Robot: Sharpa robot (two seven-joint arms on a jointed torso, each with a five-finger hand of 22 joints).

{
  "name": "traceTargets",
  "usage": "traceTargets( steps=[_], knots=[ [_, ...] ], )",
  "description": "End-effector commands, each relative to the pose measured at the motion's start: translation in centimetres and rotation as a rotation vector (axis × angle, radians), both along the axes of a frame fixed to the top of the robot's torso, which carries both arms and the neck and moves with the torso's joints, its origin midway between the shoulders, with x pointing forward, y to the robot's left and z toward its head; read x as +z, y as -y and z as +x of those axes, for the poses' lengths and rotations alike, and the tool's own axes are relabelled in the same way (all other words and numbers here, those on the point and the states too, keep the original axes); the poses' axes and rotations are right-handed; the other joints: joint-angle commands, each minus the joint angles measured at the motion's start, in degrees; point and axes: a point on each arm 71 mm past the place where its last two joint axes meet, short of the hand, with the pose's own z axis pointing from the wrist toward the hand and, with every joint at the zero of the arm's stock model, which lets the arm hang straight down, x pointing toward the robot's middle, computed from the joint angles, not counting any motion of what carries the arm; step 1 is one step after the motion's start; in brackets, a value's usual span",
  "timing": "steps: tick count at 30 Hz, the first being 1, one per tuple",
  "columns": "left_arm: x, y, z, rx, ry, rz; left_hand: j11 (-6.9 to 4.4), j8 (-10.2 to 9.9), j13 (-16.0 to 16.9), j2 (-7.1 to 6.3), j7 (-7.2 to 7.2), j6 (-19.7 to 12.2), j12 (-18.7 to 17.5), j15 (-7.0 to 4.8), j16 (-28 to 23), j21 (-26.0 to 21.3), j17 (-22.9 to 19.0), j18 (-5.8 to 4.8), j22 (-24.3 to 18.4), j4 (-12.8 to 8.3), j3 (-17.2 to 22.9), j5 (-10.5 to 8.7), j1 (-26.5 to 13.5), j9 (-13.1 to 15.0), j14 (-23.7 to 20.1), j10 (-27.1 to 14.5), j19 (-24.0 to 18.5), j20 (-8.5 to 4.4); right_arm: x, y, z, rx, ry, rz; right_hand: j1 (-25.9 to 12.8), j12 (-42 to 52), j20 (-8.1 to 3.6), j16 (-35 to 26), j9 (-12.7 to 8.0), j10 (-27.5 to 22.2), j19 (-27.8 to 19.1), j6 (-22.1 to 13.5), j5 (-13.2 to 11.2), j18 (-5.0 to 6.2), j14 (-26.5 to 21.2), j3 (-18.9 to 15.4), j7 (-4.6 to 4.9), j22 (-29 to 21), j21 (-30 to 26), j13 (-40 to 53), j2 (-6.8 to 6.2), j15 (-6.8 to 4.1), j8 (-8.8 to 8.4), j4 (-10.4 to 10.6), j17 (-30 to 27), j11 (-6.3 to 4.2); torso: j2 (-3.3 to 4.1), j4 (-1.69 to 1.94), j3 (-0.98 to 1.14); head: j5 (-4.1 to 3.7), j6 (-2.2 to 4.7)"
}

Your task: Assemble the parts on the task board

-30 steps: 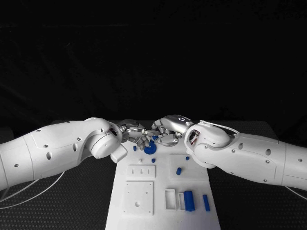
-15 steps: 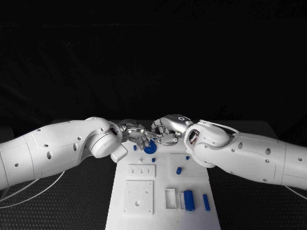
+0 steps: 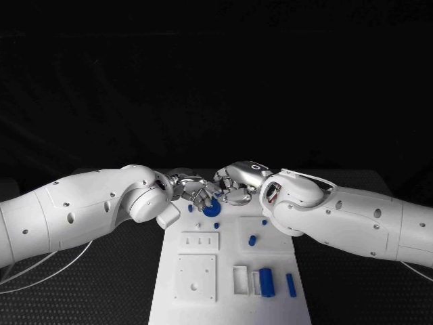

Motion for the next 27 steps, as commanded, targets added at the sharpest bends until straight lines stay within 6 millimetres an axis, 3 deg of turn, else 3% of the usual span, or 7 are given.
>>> traceTargets(
  steps=[1, 3, 4, 5, 7, 13, 27],
  knots=[
    [0.46, 1.09, -0.30, -0.038, 0.002, -0.050, 0.00, 0.4, 0.0, -0.14, -0.51, 1.0, -0.2, 0.06, -0.4, 0.2, -0.1, -0.46, -0.1, -0.3, 0.1, 0.30, -0.5, 0.0, 0.0, 0.2, 0.0, -2.13, -0.29, -0.38, -0.24, 0.020, -0.013, -0.014, 0.6, 0.2, -0.41, 0.3, 0.0, -2.1, 0.1, 13.4, -0.2, 0.87, 0.1, 0.4, -1.45, 1.0, 0.4, 0.0, -0.04, -0.37, 0.06, 0.0, 0.0, -1.71, 0.00, 0.01, 0.02, -0.02, -0.06],
    [0.46, 1.08, -0.29, -0.035, 0.002, -0.051, -0.15, 0.7, -0.1, -0.07, -0.62, 1.5, -0.3, 0.13, -0.4, 0.2, -0.2, -0.48, -0.2, -0.6, 0.4, 3.41, -2.1, 0.1, 0.1, 0.4, 0.0, -2.07, -0.29, -0.36, -0.23, 0.019, -0.013, -0.014, 0.6, 0.2, -0.41, 0.3, 0.0, -2.1, 0.1, 13.4, -0.2, 0.87, 0.1, 0.4, -1.45, 1.0, 0.4, 0.0, -0.04, -0.37, 0.06, 0.0, 0.0, -1.71, 0.01, 0.03, 0.02, 0.00, -0.11],
    [0.46, 1.08, -0.29, -0.034, 0.002, -0.051, -0.32, 1.3, -0.2, 0.55, -0.95, 2.5, -0.6, 0.22, -0.3, 0.3, -0.4, -0.45, -0.3, -1.3, 0.6, 8.90, -5.3, 0.3, 0.1, 0.6, 0.0, -2.01, -0.29, -0.35, -0.23, 0.019, -0.013, -0.014, 0.6, 0.2, -0.41, 0.3, 0.1, -2.1, 0.1, 13.4, -0.2, 0.87, 0.1, 0.4, -1.45, 1.0, 0.4, 0.0, -0.04, -0.37, 0.05, 0.0, 0.0, -1.71, 0.01, 0.03, 0.02, 0.00, -0.11],
    [0.46, 1.08, -0.28, -0.033, 0.003, -0.051, -0.50, 1.2, -0.2, 1.51, -0.99, 2.4, -0.9, 0.14, -0.2, 0.5, -0.7, -0.22, -0.3, -4.3, 1.4, 9.35, -8.2, 0.3, 0.1, 0.9, -0.1, -2.16, -0.29, -0.36, -0.24, 0.019, -0.013, -0.014, 0.6, 0.2, -0.41, 0.3, 0.1, -2.1, 0.1, 13.4, -0.2, 0.87, 0.1, 0.4, -1.45, 1.0, 0.4, 0.0, -0.04, -0.37, 0.05, 0.0, 0.0, -1.71, 0.01, 0.05, 0.01, -0.02, -0.10],
    [0.47, 1.07, -0.26, -0.029, 0.005, -0.051, -0.41, 1.4, -0.3, 2.36, -0.99, 3.0, -1.3, 0.18, -0.2, 0.6, -1.0, -0.35, -0.4, -5.1, 2.3, 10.04, -10.9, 0.3, 0.1, 1.0, 0.1, -2.00, -0.28, -0.38, -0.25, 0.020, -0.013, -0.014, 0.6, 0.2, -0.41, 0.3, 0.1, -2.1, 0.1, 13.4, -0.2, 0.86, 0.1, 0.5, -1.46, 1.0, 0.4, 0.0, -0.05, -0.38, 0.04, 0.0, 0.0, -1.71, 0.00, 0.04, 0.00, -0.05, -0.10],
    [0.47, 1.21, -0.30, -0.034, 0.004, -0.052, -0.43, 1.5, -0.3, 3.11, -1.08, 3.2, -1.6, 0.14, -0.1, 0.9, -1.3, -0.27, -0.6, -6.0, 3.8, 10.26, -13.0, 0.4, 0.2, 1.2, 0.2, -2.04, -0.32, -0.40, -0.23, 0.019, -0.016, -0.013, 0.6, 0.2, -0.41, 0.3, 0.1, -2.1, 0.1, 13.4, -0.2, 0.87, 0.1, 0.5, -1.45, 1.0, 0.4, -0.1, -0.06, -0.38, 0.03, 0.0, 0.0, -1.71, 0.01, 0.01, -0.01, -0.03, -0.17],
    [0.49, 1.36, -0.42, -0.052, 0.011, -0.043, -0.32, 1.9, 0.0, -1.86, -1.03, 3.1, -2.6, 0.26, 0.2, 1.9, -2.4, -0.16, -0.9, -4.3, 7.7, 8.26, -4.7, 1.0, -0.1, 1.3, 0.2, -1.93, -0.40, -0.33, -0.10, 0.013, -0.025, -0.011, 0.6, 0.1, -0.42, 0.3, 0.2, -2.1, 0.1, 13.4, -0.2, 0.87, 0.1, 0.7, -1.44, 0.9, 0.3, -0.1, -0.15, -0.39, -0.12, 0.0, 0.0, -1.70, 0.01, 0.09, -0.04, -0.18, -0.24]
  ],
)
